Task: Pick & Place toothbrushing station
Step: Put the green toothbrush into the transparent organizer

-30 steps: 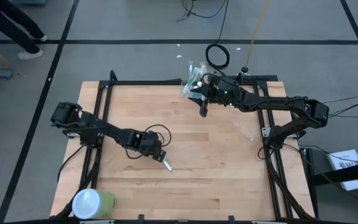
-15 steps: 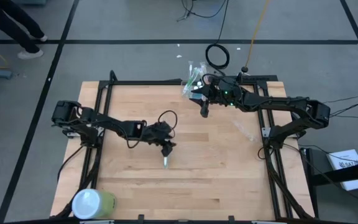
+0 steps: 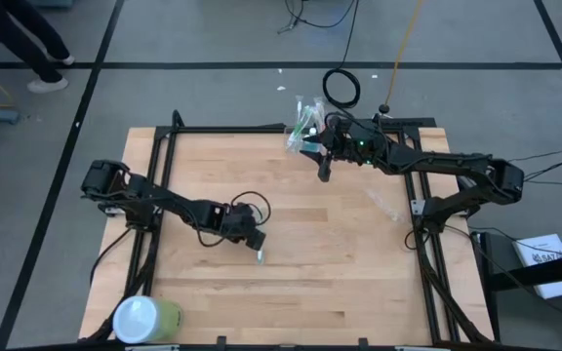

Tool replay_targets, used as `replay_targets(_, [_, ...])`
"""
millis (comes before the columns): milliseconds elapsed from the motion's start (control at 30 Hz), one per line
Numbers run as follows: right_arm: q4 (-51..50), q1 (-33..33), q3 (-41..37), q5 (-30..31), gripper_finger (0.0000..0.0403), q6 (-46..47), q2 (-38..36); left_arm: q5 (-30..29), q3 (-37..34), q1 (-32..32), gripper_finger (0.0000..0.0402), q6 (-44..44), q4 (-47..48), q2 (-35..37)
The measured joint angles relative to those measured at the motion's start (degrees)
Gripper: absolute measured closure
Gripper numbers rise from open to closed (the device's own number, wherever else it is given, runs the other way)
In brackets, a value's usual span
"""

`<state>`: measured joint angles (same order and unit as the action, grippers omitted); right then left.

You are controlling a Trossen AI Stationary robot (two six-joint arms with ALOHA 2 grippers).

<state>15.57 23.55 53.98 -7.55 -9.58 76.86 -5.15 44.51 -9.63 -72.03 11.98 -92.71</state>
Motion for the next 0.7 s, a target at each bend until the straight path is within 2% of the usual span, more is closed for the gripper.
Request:
replay_targets(133, [-0.5,0.0,0.0,0.0,0.0232,0.3,0.0,-0.8,0.0,0.0,0.0172,0.2,-0.9,-0.5])
replay_targets(267, [-0.6,0.0,0.0,0.0,0.0232,0.4,0.0,-0.7,0.0,0.0,0.0172,2.6,-7.3,-3.1])
replay_targets(367, [-0.5,0.0,0.0,0.0,0.0232,0.5,0.0,0.2,0.2,0.4,0.0172,3.1,-10.9,-5.6])
replay_targets(533, [-0.5,0.0,0.0,0.0,0.0232,0.5,0.0,3.3,0.4,2.7,0.0175,1.4,-10.9,-8.1])
replay_targets(700, [-0.4,0.0,0.0,0.0,0.0232,0.5,0.0,3.5,0.3,3.2,0.0218,1.1,-10.7,-8.7])
